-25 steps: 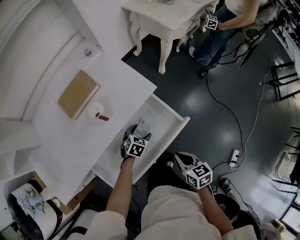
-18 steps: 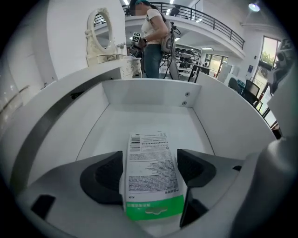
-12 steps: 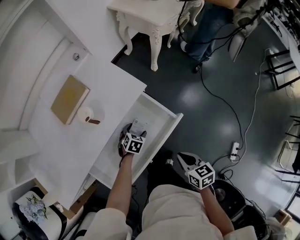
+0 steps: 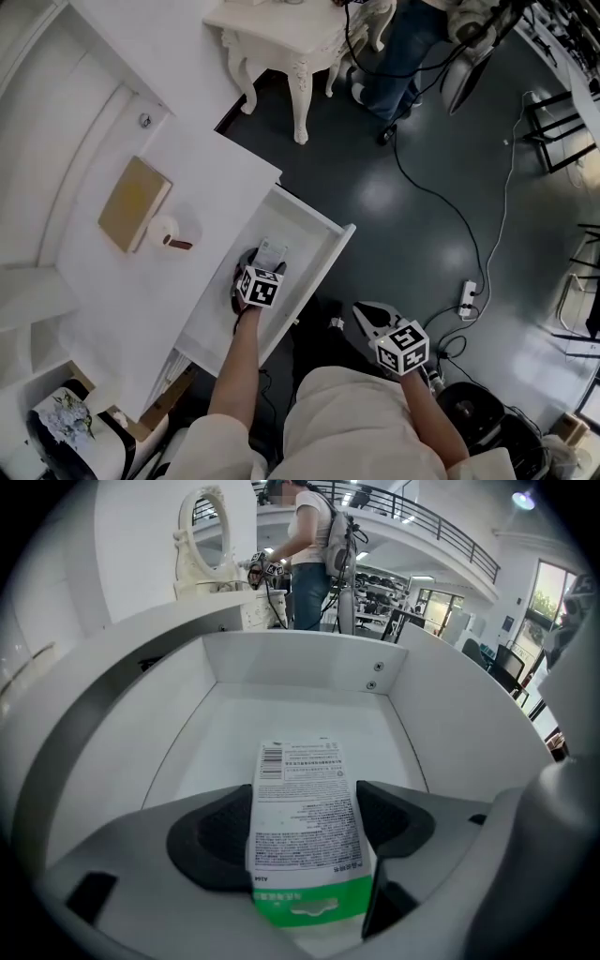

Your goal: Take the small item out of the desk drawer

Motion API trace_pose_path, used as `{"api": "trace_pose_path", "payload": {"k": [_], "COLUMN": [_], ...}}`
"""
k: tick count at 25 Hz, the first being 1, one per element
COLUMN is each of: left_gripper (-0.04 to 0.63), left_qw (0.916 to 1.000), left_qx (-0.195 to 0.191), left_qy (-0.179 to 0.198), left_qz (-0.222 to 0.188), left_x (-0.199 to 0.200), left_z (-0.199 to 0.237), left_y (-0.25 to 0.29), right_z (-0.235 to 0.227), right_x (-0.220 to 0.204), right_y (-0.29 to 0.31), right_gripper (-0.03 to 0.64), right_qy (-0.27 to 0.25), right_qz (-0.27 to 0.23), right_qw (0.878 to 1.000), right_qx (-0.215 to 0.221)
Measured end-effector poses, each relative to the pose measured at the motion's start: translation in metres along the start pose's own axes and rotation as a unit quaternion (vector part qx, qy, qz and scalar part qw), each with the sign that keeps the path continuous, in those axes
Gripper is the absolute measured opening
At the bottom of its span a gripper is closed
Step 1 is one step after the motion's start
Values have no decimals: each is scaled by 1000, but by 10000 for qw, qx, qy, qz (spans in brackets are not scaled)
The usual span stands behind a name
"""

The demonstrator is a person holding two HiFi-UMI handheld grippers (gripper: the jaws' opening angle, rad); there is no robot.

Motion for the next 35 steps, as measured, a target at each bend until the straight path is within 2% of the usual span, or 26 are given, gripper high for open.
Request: {"api": "trace_pose_path", "payload": {"k": [12, 23, 28, 35], "left_gripper": [362, 362, 362, 362], "left_qw": [9989, 9929, 9879, 9810], "left_qx": [118, 498, 728, 855], "left_qy": [-19, 11, -106, -384], "left_qz": [-457, -1080, -1366, -1696], "left_x": [22, 51, 58, 68], "left_z": [-19, -31, -36, -52], "left_y": [-27, -87, -111, -139], "right_z": [-2, -4, -3, 9], "right_x": [7, 38, 50, 67], "right_y": [-2, 0, 7, 24], "right_gripper": [26, 25, 26, 26], "right_qy": [-110, -244, -332, -461], "right_qz": [-244, -651, -738, -801], "right_qw": [9996, 9975, 9965, 9947], "right_qx": [104, 145, 208, 443]}}
Point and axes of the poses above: the fingertips, and each gripper's own axes: y forward along the fingers, z to its left, x out of its top, the point moved 6 cm from there along -y, backward along the fingers, and after that the axes turned 8 degrees about -z, right-handed, at the moved point
